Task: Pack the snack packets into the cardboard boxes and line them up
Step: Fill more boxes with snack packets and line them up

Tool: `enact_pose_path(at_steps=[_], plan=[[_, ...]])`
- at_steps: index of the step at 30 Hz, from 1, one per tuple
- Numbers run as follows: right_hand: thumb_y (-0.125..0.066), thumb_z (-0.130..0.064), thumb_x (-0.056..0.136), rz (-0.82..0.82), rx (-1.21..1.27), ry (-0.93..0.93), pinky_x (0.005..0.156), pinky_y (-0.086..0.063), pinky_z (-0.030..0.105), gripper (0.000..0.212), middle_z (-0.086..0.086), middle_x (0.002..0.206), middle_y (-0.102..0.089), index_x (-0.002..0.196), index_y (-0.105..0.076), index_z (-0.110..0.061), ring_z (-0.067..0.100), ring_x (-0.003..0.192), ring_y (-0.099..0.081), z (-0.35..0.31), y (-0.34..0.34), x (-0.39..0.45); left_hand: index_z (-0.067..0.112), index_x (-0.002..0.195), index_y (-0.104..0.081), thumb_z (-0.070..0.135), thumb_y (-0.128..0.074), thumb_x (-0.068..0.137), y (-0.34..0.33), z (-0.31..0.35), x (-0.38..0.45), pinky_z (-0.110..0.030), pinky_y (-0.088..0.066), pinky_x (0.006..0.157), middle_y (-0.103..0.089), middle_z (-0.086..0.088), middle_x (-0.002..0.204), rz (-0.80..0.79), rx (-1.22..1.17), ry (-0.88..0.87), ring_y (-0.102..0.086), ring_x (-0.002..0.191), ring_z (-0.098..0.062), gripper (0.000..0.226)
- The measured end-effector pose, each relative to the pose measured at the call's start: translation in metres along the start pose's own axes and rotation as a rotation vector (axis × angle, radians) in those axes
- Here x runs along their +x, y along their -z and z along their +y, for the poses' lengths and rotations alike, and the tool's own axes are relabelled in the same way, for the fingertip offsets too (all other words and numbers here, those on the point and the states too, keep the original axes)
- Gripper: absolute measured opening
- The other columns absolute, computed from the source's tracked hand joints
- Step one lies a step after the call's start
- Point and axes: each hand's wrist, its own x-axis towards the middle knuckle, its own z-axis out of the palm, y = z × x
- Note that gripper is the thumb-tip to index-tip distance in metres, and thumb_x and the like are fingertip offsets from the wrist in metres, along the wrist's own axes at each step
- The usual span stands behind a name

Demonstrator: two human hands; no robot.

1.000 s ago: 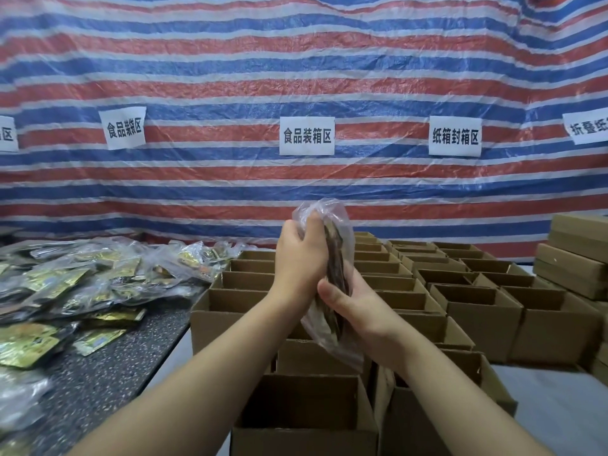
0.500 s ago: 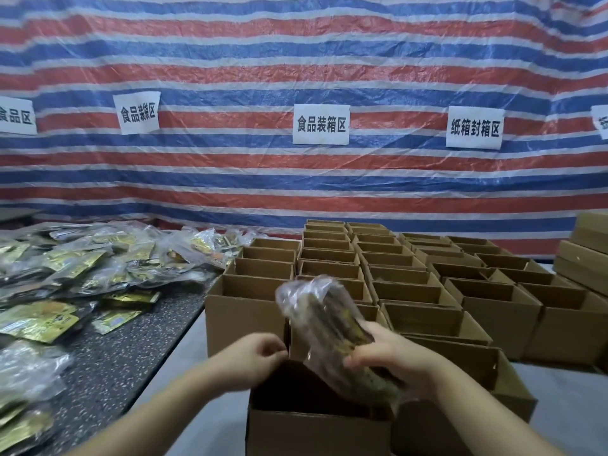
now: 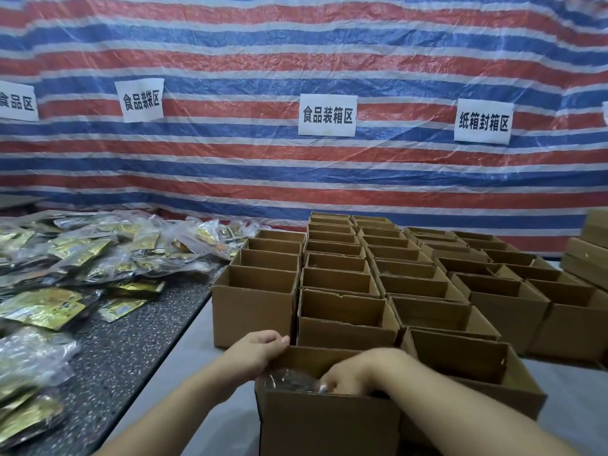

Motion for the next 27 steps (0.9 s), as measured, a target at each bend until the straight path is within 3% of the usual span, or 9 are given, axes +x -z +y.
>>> enact_pose_path(at_steps=[4,8,10,12,14,18,21,24,27], plan=[[-0.054,-0.021,0.103,-0.02,-0.091,0.047,0.115,-0.035,0.045,0.044,0.009,0.148,-0.051,0.146,-0.048,-0.018,0.029,0.135,-0.048,0.003,-0.012,0.01,0.018,0.08,-0.058,0.045,-0.052,0.099,-0.001,-0.004,0.004,-0.022,-0.042,0.059,-0.053,-0.002,0.07,0.055,0.076,-0.005,-0.056,0.067,-0.015,0.033],[-0.058,-0.035,0.1,0.006,-0.013,0.06,0.112,-0.041,0.043,0.047,0.008,0.143,-0.056,0.143,-0.053,-0.016,0.026,0.129,-0.053,0.004,-0.003,-0.011,0.018,0.081,-0.061,0.043,-0.053,0.099,-0.009,-0.005,0.005,-0.023,-0.043,0.064,-0.054,0.0,0.069,0.042,0.086,-0.003,-0.055,0.068,-0.012,0.032],[-0.061,-0.042,0.098,0.098,0.054,0.096,0.106,-0.044,0.034,0.046,-0.003,0.137,-0.059,0.141,-0.057,-0.025,0.015,0.123,-0.056,0.004,0.001,-0.028,0.019,0.08,-0.063,0.043,-0.053,0.099,-0.014,-0.004,0.006,-0.018,-0.045,0.06,-0.056,0.007,0.064,0.066,0.103,-0.015,-0.056,0.064,-0.007,0.031],[-0.062,-0.039,0.098,0.164,0.099,0.152,0.091,-0.045,0.019,0.034,-0.016,0.12,-0.064,0.131,-0.065,-0.03,0.001,0.109,-0.058,0.006,0.002,-0.034,0.019,0.081,-0.063,0.042,-0.052,0.099,-0.017,-0.004,0.007,-0.019,-0.046,0.061,-0.057,0.006,0.067,0.091,0.117,-0.029,-0.057,0.066,-0.008,0.031],[-0.057,-0.034,0.102,0.084,0.088,0.122,0.082,-0.044,0.015,0.031,-0.018,0.108,-0.063,0.129,-0.067,-0.024,0.0,0.099,-0.058,0.002,0.001,-0.03,0.02,0.079,-0.062,0.043,-0.051,0.1,-0.018,-0.004,0.009,-0.023,-0.044,0.065,-0.056,0.002,0.073,0.104,0.151,-0.037,-0.056,0.072,-0.01,0.032],[-0.042,-0.032,0.108,-0.161,0.031,0.003,0.103,-0.038,0.035,0.048,0.004,0.108,-0.061,0.141,-0.051,0.002,0.014,0.098,-0.056,-0.018,-0.008,-0.002,0.023,0.076,-0.061,0.043,-0.051,0.1,-0.022,-0.004,0.01,-0.019,-0.041,0.062,-0.057,0.006,0.07,0.122,0.204,-0.048,-0.056,0.072,-0.007,0.033],[-0.043,-0.052,0.104,-0.164,0.217,-0.117,0.112,-0.037,0.04,0.058,0.011,0.129,-0.061,0.14,-0.054,-0.008,0.023,0.116,-0.057,-0.024,-0.009,0.003,0.023,0.081,-0.065,0.043,-0.051,0.099,-0.021,-0.003,0.007,-0.016,-0.042,0.062,-0.063,0.005,0.075,0.136,0.198,-0.049,-0.062,0.077,-0.007,0.031],[-0.041,-0.064,0.099,-0.09,0.42,-0.159,0.095,-0.048,0.034,0.051,-0.002,0.107,-0.069,0.118,-0.067,-0.025,0.016,0.103,-0.064,-0.017,-0.001,-0.013,0.022,0.084,-0.068,0.045,-0.054,0.098,-0.016,-0.001,0.004,-0.017,-0.046,0.062,-0.068,0.004,0.078,0.12,0.152,-0.031,-0.067,0.078,-0.007,0.031],[-0.038,-0.063,0.1,0.178,0.309,-0.142,0.081,-0.048,0.028,0.049,-0.008,0.087,-0.07,0.106,-0.07,-0.027,0.007,0.087,-0.067,-0.004,-0.002,-0.024,0.024,0.081,-0.068,0.048,-0.054,0.097,-0.016,0.001,0.001,-0.014,-0.046,0.058,-0.068,0.008,0.074,0.102,0.134,0.008,-0.067,0.074,-0.006,0.032]])
